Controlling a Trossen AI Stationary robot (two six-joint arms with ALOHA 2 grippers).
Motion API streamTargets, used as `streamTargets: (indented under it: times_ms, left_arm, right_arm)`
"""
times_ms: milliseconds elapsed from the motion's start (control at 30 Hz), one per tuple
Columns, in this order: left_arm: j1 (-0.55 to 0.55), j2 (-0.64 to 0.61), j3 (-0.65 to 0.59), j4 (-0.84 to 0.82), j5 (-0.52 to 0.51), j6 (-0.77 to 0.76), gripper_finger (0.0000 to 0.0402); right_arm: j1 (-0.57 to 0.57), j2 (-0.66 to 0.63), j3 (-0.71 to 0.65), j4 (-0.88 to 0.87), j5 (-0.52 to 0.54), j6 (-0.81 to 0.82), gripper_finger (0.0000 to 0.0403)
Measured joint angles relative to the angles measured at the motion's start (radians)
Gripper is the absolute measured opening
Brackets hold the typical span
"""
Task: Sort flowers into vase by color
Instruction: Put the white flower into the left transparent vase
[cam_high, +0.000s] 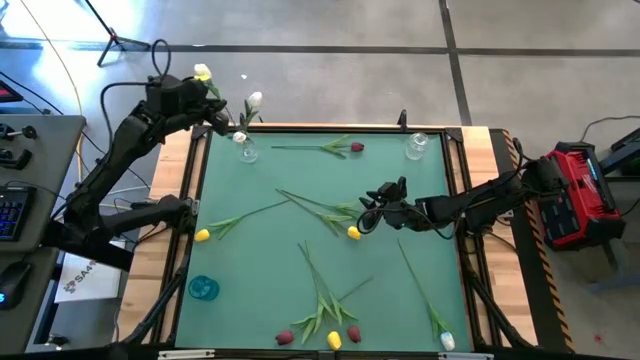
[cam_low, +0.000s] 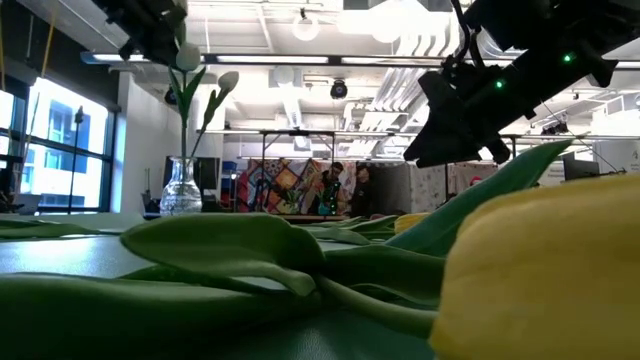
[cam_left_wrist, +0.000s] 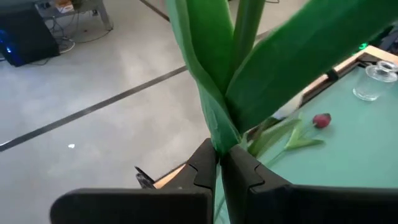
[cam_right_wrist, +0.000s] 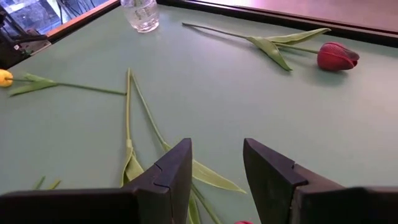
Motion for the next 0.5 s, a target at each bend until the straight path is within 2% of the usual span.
streamTargets:
  times_ms: [267,500]
  left_arm:
    - [0.000,-0.041,0.000,-0.023,0.008,-0.001,0.0000]
    - [-0.001,-0.063,0.000,-0.011,0.088,-0.019,0.0000]
  right_arm:
    - [0.000,0.000,0.000,0.001,0.000,0.000,0.0133]
    - [0.000,0.000,0.000,0.001,0.000,0.000,0.0133]
